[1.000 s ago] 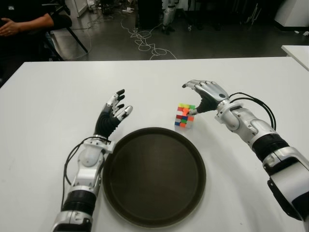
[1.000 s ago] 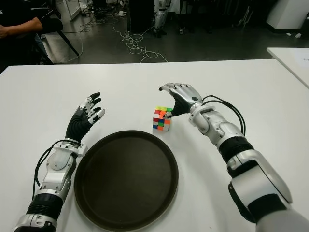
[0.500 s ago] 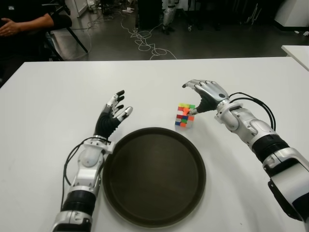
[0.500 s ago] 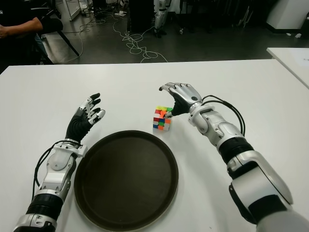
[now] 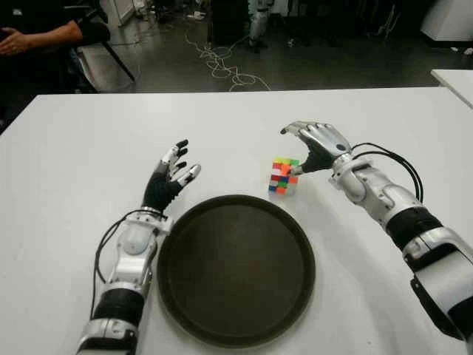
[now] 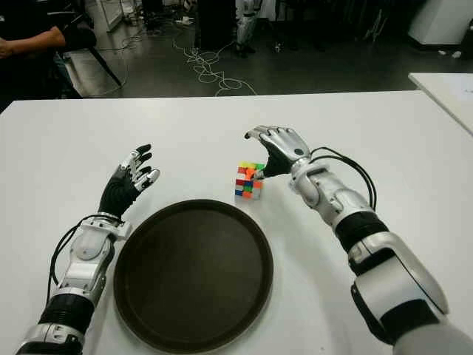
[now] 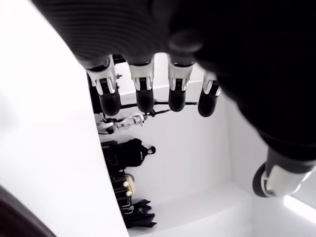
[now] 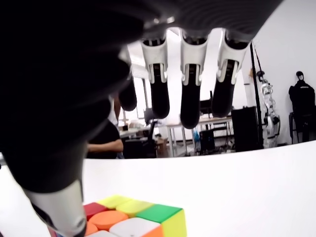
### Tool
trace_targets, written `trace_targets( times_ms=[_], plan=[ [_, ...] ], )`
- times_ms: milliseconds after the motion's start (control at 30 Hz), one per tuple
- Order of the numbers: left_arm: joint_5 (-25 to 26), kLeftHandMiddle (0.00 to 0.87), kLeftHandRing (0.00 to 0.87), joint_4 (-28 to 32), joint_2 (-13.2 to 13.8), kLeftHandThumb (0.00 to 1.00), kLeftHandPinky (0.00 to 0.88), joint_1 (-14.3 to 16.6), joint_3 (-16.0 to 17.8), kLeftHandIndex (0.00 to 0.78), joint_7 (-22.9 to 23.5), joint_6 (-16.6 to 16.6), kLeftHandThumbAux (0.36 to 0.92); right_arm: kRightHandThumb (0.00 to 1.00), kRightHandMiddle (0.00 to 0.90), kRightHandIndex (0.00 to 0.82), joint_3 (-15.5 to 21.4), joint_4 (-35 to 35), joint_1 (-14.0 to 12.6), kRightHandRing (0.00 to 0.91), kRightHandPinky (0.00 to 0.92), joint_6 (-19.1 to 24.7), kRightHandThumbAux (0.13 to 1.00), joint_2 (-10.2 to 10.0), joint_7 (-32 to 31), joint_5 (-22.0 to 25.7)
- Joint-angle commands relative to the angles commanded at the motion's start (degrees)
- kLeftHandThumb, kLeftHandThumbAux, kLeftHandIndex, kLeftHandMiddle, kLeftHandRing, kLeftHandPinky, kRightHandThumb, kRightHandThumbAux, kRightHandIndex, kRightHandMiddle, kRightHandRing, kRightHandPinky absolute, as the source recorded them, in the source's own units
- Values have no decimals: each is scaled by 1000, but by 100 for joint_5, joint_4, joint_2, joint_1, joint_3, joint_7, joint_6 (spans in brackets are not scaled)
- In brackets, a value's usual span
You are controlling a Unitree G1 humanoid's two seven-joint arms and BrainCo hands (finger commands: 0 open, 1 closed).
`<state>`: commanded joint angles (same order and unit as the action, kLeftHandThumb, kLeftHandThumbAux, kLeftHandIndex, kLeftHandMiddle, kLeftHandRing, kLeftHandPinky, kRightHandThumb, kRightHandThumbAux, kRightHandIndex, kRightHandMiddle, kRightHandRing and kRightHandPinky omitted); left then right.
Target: Pick up the Rubik's Cube and put it in the plate
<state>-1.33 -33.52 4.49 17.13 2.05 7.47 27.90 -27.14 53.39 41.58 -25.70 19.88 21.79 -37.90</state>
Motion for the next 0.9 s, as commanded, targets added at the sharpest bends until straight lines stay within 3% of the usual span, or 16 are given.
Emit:
trace_targets(
  times_ms=[167,367,533,900],
  plan=[
    [18,4,0,-18,10,0,0,11,1,0,16,-42,518,0,245,235,618,281,-94,257,257,-884,768,-250,431,718],
    [16,8,0,-66,25,0,0,32,8,0,13,-36,513,0,236,216,1039,520,-96,249,248,-1415,754,-402,512,1182],
    [-2,15,0,-129,31,0,0,55,15,0,-27,37,527,0,235,207,1298,645,-85,249,266,-1567,728,-503,432,1434],
    [-57,24,0,-184,35,0,0,70,4,2,-173,185,561,0,240,211,1454,756,-40,261,288,-1523,726,-552,417,1407]
  ],
)
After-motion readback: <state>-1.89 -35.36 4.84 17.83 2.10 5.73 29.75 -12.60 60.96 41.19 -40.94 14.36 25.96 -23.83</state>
